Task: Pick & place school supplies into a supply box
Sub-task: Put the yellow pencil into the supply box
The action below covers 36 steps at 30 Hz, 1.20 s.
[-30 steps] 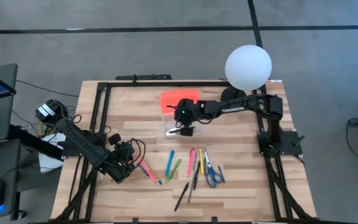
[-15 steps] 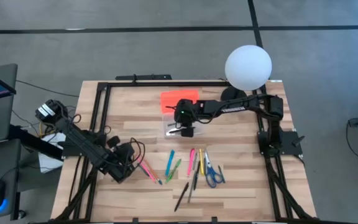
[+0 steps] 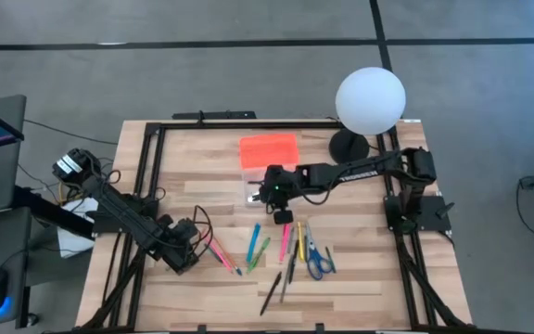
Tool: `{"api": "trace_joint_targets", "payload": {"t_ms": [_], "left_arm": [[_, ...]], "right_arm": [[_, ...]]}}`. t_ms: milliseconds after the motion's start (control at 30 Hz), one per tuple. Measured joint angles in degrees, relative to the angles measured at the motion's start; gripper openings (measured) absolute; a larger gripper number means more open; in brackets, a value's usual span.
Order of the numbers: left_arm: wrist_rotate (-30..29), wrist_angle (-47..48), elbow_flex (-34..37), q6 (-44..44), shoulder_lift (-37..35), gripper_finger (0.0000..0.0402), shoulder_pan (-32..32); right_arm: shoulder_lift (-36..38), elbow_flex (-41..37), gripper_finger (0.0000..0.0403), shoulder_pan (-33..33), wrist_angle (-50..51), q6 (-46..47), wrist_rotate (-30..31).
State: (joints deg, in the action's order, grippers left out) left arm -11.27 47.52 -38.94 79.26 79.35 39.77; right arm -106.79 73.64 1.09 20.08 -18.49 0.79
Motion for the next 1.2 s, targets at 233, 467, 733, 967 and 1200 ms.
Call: {"api": "trace_joint_targets", "payload": {"t_ms": [233, 467, 733, 967, 1200], "left_arm": [[-0.05, -2.12, 0.11, 0.44, 0.42, 0.0116, 0.0], [1.4, -4.04, 2.28, 2.3, 1.61, 0.0116, 0.0], [5.94, -5.61, 3.72, 2.12, 4.17, 0.0116, -0.35], [6.83, -5.43, 3.74, 0.61, 4.2, 0.0092, -0.37], [6.98, -5.44, 3.74, -3.62, 4.2, 0.0012, -1.81]], "right_arm": [[0.51, -0.02, 0.0087, -3.71, 0.79, -0.88, -0.04], [0.51, -0.02, 0.0087, -6.35, 1.96, -0.39, 0.0], [0.49, -0.02, 0.0087, -9.83, 6.67, 2.73, 0.16], [0.45, -0.02, 0.0087, -14.7, 14.93, 11.23, 1.62], [0.42, -0.02, 0.0087, -22.83, 20.1, 18.89, 8.96]]}}
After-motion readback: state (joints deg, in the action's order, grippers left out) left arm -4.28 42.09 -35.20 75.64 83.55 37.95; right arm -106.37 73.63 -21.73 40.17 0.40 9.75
